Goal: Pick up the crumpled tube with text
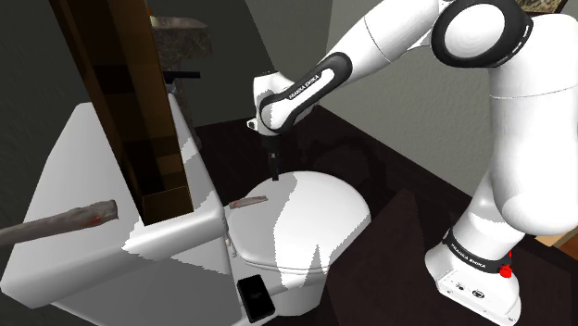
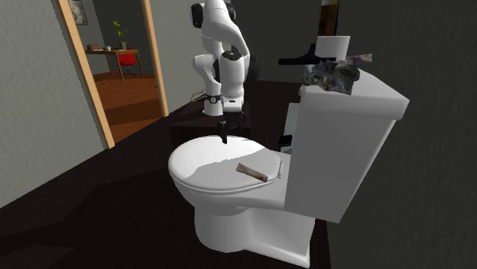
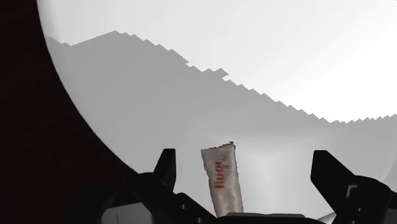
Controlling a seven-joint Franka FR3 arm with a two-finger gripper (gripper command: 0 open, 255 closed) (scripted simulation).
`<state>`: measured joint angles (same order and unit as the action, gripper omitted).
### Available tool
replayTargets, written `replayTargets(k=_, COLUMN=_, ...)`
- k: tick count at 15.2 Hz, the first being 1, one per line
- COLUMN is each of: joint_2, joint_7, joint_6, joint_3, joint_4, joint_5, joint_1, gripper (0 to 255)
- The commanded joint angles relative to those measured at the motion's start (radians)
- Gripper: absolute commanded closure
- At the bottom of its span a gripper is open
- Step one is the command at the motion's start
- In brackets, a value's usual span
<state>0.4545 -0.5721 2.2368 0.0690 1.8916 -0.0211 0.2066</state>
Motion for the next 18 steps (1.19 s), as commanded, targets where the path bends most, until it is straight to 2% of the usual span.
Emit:
replayTargets(k=1, joint_2=0.078, joint_7=-0.013, joint_6=0.012, joint_3=0.006, joint_4=-0.067, joint_5=-0.022, joint_1=0.017, gripper=0)
replayTargets(k=9, joint_2=0.375, joint_7=-0.076, joint_6=-0.004, joint_3=0.022, joint_4=-0.379, joint_5=-0.102, joint_1=0.094, gripper=0)
replayTargets(k=18, joint_2=0.455, joint_7=-0.073, joint_6=0.047, joint_3=0.015, joint_4=-0.407, joint_5=-0.108, joint_1=0.099, gripper=0)
